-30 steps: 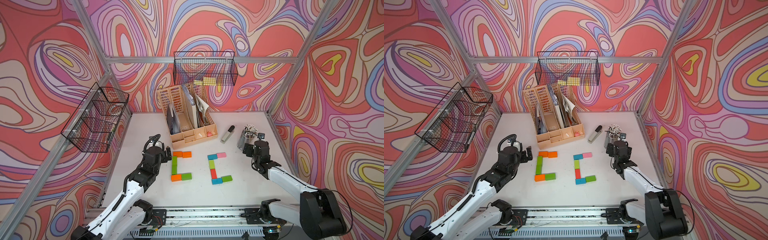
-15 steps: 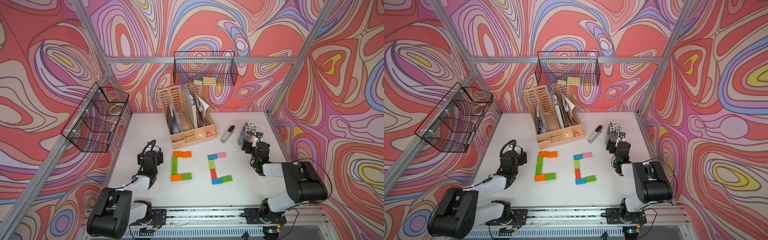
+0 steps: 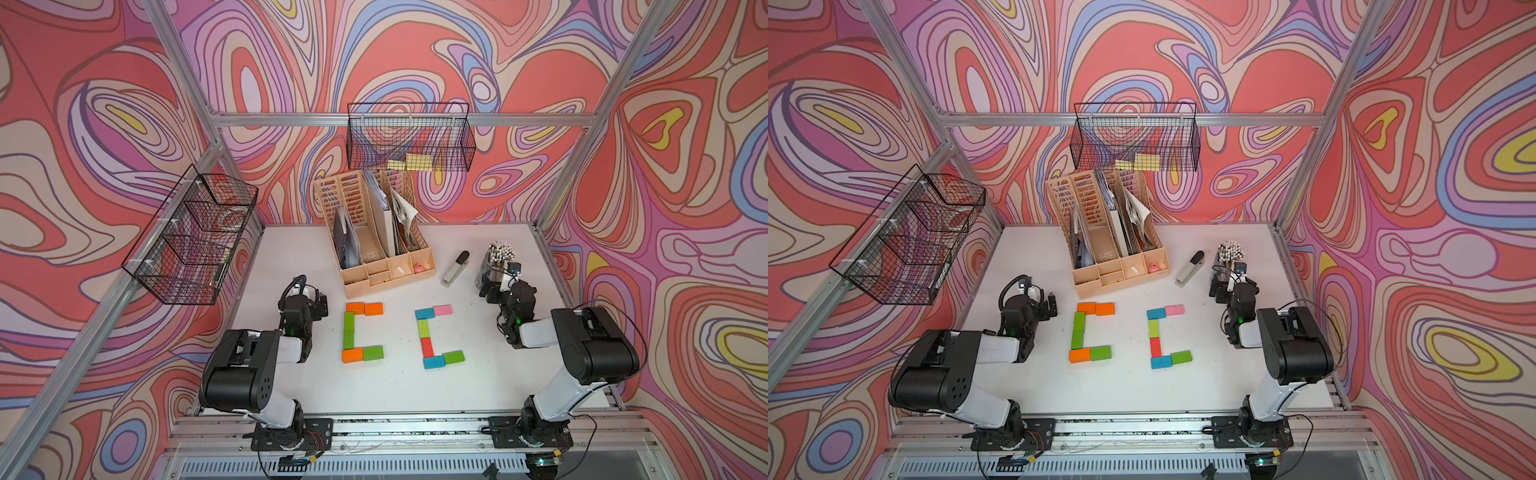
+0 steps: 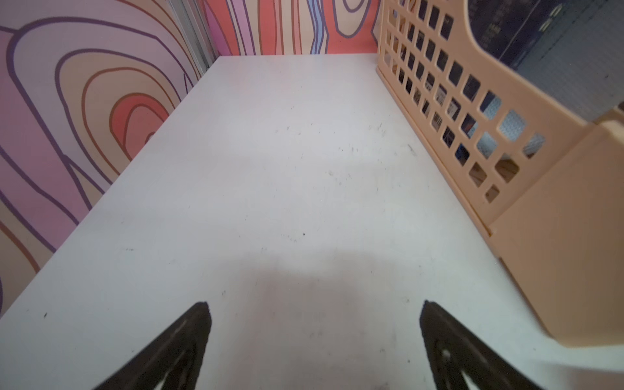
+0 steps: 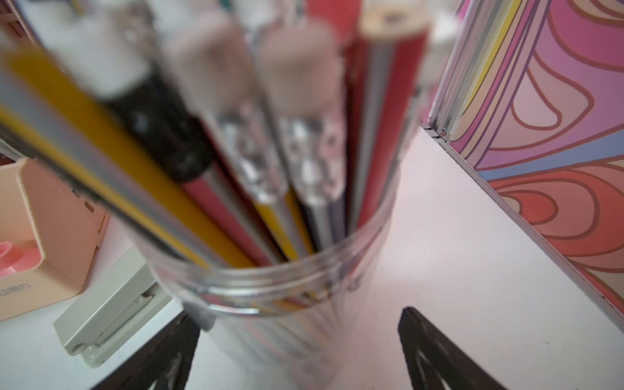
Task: Assemble the letter c with building blocks
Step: Reset both arms
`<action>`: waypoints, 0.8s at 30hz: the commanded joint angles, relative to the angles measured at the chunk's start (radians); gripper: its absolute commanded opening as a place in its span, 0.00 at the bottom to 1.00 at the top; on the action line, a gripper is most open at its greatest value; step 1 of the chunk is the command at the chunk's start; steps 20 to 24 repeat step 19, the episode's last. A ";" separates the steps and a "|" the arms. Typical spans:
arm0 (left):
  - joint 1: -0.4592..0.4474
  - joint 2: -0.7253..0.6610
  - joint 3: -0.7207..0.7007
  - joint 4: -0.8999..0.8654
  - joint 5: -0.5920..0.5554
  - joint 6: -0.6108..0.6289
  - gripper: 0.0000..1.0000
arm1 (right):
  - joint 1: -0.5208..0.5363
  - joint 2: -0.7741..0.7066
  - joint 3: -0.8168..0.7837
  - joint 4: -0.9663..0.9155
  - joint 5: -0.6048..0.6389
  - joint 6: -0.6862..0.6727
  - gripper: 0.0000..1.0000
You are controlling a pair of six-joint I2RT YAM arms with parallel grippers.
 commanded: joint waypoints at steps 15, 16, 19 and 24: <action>0.005 0.003 0.009 0.044 -0.014 -0.010 0.99 | -0.005 0.003 0.008 -0.019 0.015 -0.005 0.98; 0.005 0.003 0.010 0.044 -0.014 -0.010 0.99 | -0.005 0.003 0.008 -0.019 0.016 -0.004 0.98; 0.005 -0.001 0.003 0.056 -0.007 -0.005 0.99 | -0.005 0.003 0.008 -0.019 0.015 -0.005 0.98; 0.005 -0.001 0.003 0.056 -0.007 -0.005 0.99 | -0.005 0.003 0.008 -0.019 0.015 -0.005 0.98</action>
